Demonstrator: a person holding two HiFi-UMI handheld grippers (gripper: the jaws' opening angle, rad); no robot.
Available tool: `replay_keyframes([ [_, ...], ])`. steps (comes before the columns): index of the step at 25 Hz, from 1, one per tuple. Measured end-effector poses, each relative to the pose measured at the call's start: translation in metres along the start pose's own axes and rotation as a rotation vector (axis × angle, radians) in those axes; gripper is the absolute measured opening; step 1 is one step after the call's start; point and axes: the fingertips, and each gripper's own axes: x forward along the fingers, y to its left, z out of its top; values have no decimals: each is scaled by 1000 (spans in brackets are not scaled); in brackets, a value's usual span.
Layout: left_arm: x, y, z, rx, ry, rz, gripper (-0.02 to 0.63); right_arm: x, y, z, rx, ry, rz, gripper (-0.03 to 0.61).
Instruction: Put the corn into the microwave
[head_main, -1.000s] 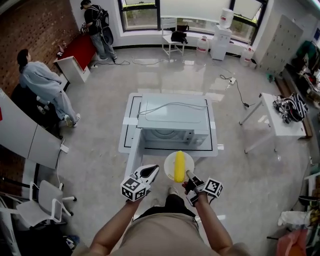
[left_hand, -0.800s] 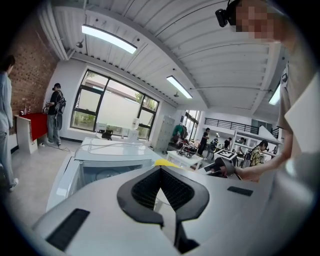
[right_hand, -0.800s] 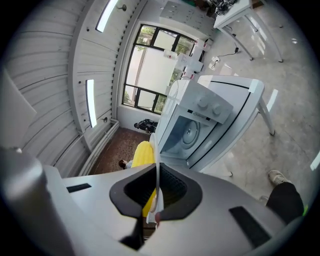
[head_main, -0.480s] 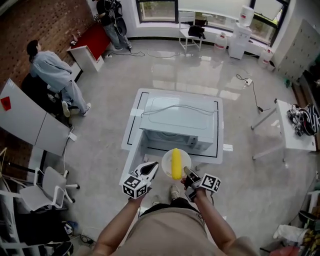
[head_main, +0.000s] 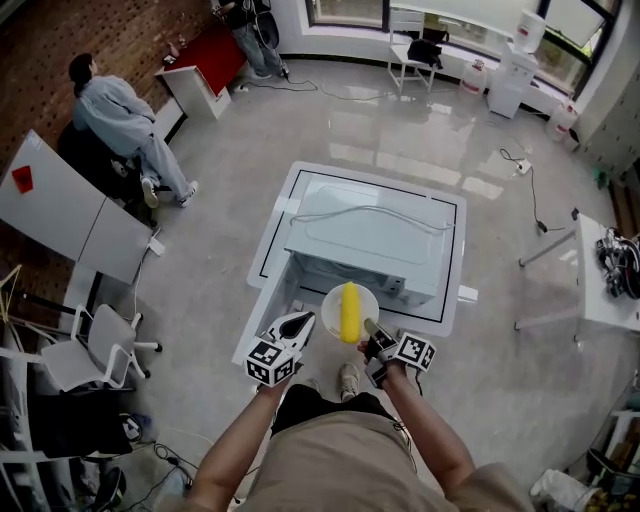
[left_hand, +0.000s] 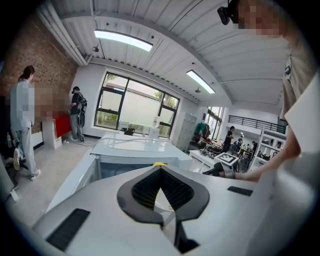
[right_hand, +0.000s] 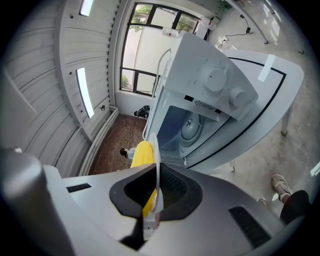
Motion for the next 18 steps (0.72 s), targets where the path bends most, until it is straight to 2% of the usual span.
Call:
replay_keyframes([
  [6,21,17,0,-19,-2,34,-2,25,-29,7,2,33,-18,14],
  [10,33,25,-5,-27,27,27,-1,41,-48,14,0,2,-16,14],
  [14,44,39,-14,-30,67,55,-2,55,-72,21,11,-29,-42,14],
  [18,54,47,-19,-1,101,66,-2,69,-91,27,36,-54,-57,14],
])
